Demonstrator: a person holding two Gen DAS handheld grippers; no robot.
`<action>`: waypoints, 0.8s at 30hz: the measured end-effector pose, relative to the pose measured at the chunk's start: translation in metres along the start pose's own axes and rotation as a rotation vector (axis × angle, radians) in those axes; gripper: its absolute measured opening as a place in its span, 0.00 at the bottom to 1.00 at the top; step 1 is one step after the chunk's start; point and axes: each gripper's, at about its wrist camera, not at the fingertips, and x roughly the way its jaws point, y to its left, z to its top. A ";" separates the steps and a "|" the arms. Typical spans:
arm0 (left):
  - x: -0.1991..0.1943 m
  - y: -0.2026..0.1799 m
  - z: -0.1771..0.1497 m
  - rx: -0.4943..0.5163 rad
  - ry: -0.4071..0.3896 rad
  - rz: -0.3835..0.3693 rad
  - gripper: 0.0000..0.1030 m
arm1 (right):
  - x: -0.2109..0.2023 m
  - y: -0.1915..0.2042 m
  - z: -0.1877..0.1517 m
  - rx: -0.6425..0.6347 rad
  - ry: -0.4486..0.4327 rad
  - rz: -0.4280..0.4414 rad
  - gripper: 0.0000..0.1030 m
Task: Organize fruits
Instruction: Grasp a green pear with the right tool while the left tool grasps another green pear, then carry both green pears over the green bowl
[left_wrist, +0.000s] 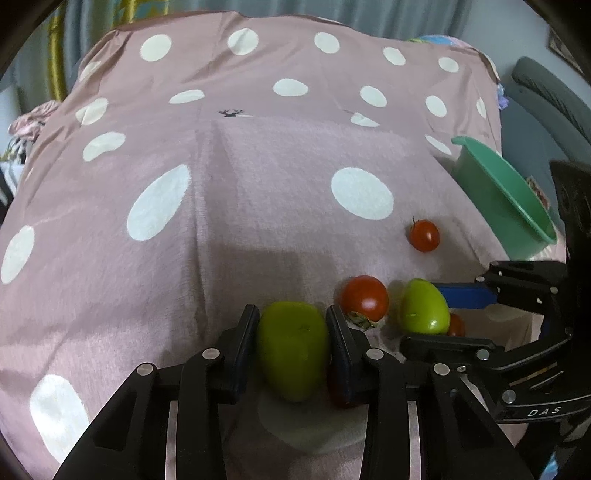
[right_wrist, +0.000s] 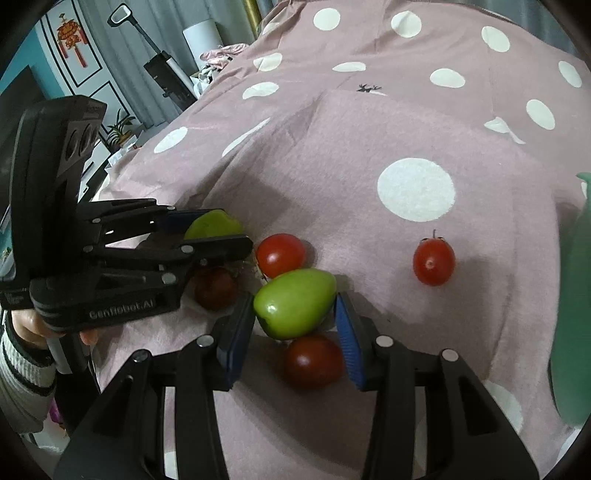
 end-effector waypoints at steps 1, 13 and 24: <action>-0.002 0.001 0.000 -0.012 -0.003 -0.003 0.37 | -0.002 -0.001 0.000 0.003 -0.006 0.000 0.43; -0.034 -0.018 0.007 -0.015 -0.087 0.007 0.37 | -0.037 -0.011 -0.006 0.045 -0.120 -0.029 0.43; -0.038 -0.052 0.022 0.036 -0.103 -0.012 0.37 | -0.072 -0.028 -0.014 0.085 -0.210 -0.048 0.43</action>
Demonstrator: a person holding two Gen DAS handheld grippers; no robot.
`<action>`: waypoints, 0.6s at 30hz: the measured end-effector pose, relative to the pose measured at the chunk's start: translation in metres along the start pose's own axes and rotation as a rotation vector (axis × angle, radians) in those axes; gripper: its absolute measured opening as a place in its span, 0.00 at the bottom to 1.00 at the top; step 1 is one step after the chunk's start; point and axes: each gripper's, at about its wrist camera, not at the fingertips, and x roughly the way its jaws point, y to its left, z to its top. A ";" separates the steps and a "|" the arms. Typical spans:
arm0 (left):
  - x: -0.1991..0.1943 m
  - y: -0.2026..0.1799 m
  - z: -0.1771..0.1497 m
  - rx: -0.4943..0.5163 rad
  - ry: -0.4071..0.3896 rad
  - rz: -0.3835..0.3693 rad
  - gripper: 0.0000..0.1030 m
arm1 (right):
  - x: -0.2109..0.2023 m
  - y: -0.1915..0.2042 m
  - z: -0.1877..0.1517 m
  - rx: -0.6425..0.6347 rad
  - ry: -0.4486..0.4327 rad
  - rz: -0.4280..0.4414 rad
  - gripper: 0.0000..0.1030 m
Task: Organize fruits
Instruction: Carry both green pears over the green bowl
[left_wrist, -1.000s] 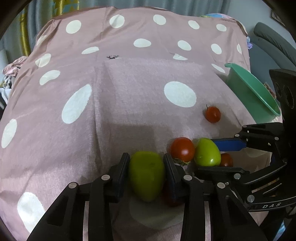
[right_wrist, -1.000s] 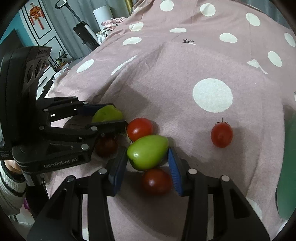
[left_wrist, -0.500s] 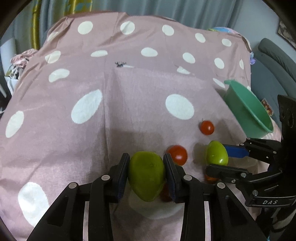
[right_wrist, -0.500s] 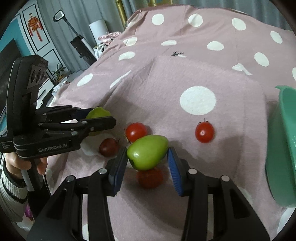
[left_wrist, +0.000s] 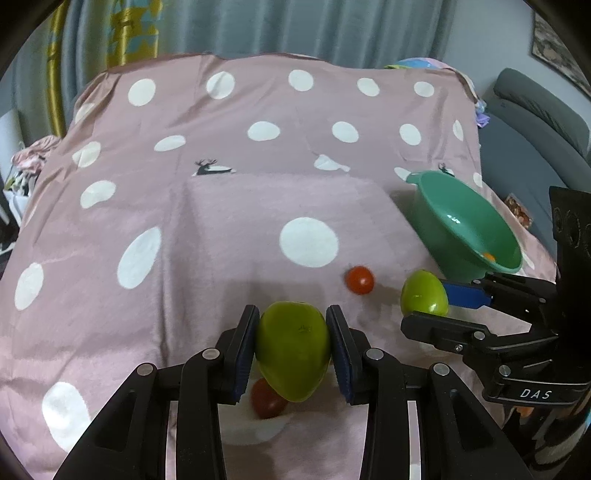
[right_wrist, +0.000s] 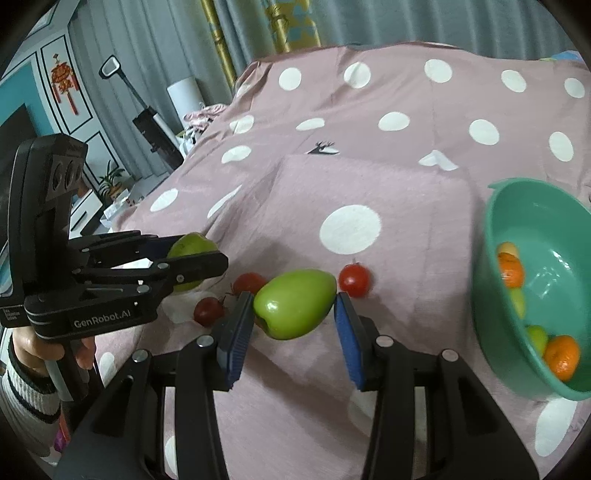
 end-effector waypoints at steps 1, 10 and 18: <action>0.001 -0.004 0.002 0.008 -0.001 -0.002 0.37 | -0.003 -0.002 0.000 0.003 -0.007 -0.002 0.43; 0.006 -0.036 0.013 0.055 -0.006 -0.017 0.37 | -0.031 -0.032 -0.005 0.063 -0.078 -0.035 0.43; 0.012 -0.067 0.027 0.088 -0.013 -0.042 0.37 | -0.056 -0.057 -0.009 0.105 -0.131 -0.065 0.43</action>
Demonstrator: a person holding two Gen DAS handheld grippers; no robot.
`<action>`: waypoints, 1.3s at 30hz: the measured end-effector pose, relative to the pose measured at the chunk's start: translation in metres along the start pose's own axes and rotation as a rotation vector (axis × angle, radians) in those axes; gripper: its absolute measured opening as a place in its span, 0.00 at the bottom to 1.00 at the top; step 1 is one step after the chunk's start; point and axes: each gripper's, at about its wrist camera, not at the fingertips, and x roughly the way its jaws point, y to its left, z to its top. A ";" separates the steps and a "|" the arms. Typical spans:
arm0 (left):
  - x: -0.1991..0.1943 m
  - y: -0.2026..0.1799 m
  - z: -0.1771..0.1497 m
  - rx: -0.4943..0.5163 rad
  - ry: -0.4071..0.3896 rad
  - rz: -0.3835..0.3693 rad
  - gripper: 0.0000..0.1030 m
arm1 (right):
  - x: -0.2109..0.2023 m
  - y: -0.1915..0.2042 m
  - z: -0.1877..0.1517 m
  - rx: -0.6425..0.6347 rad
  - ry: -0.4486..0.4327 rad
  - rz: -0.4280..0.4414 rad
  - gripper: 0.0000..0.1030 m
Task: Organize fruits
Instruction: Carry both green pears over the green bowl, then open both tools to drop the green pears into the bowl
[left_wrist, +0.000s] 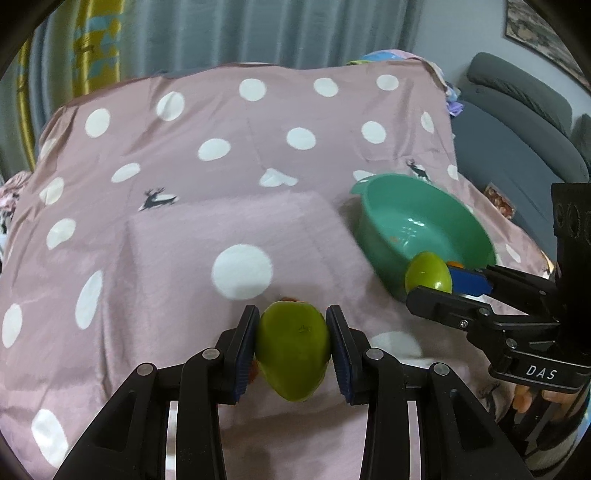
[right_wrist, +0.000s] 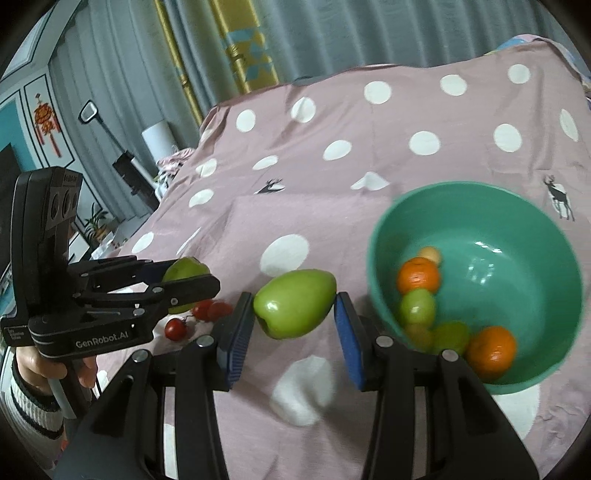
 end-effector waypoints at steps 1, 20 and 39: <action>0.001 -0.004 0.003 0.008 -0.003 -0.003 0.37 | -0.003 -0.004 0.000 0.006 -0.009 -0.004 0.43; 0.043 -0.105 0.059 0.163 -0.030 -0.115 0.37 | -0.048 -0.082 -0.005 0.123 -0.116 -0.234 0.44; 0.072 -0.136 0.062 0.243 -0.014 -0.083 0.37 | -0.044 -0.109 -0.012 0.156 -0.077 -0.323 0.45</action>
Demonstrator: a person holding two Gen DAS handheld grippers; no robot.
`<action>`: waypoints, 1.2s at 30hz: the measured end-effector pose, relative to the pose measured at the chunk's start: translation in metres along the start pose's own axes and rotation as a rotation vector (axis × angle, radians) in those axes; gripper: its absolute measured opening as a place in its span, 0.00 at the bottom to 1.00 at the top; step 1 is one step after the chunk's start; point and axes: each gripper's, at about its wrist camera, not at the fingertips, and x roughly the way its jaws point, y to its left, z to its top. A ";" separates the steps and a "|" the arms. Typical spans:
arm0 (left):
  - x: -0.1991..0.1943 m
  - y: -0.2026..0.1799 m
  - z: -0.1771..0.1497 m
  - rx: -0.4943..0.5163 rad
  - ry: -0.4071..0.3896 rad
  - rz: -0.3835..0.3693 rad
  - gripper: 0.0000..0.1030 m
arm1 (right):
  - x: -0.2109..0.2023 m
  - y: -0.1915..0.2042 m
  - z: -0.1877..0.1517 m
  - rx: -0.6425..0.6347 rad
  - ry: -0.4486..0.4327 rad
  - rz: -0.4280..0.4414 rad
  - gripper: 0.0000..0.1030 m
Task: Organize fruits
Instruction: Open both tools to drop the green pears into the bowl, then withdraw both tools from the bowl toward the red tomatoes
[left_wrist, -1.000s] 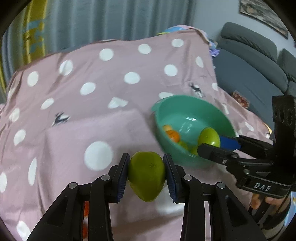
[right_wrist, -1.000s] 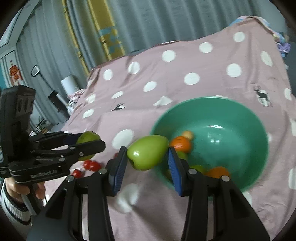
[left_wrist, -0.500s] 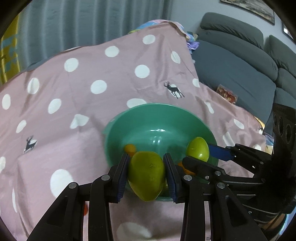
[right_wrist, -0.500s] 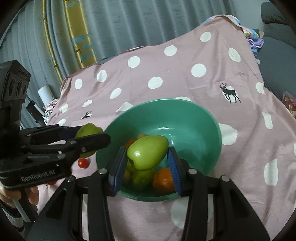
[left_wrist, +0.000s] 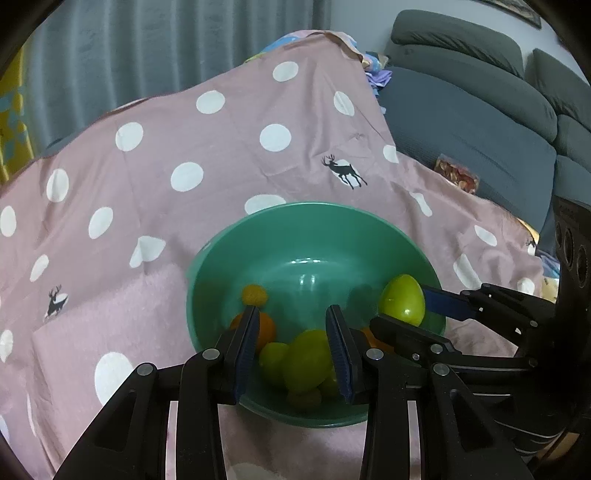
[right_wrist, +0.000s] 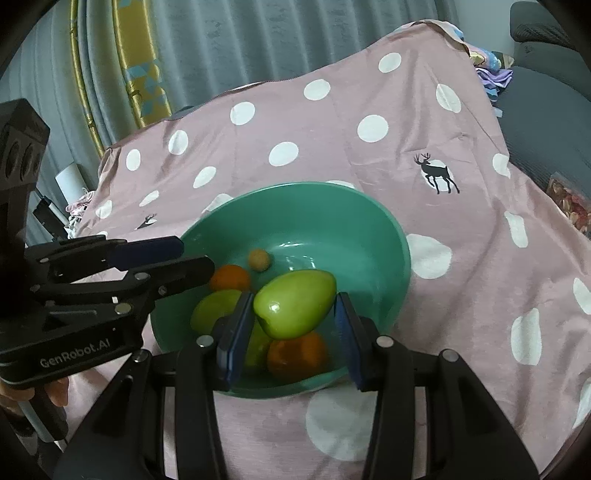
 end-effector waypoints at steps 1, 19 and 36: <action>0.000 -0.001 0.000 0.003 0.001 0.002 0.37 | 0.000 -0.001 0.000 0.003 -0.001 0.000 0.45; -0.024 0.030 -0.017 -0.072 -0.039 0.094 0.71 | -0.010 0.002 0.000 0.009 -0.060 0.011 0.59; -0.093 0.128 -0.120 -0.323 0.039 0.279 0.71 | -0.012 0.067 -0.006 -0.111 -0.031 0.252 0.60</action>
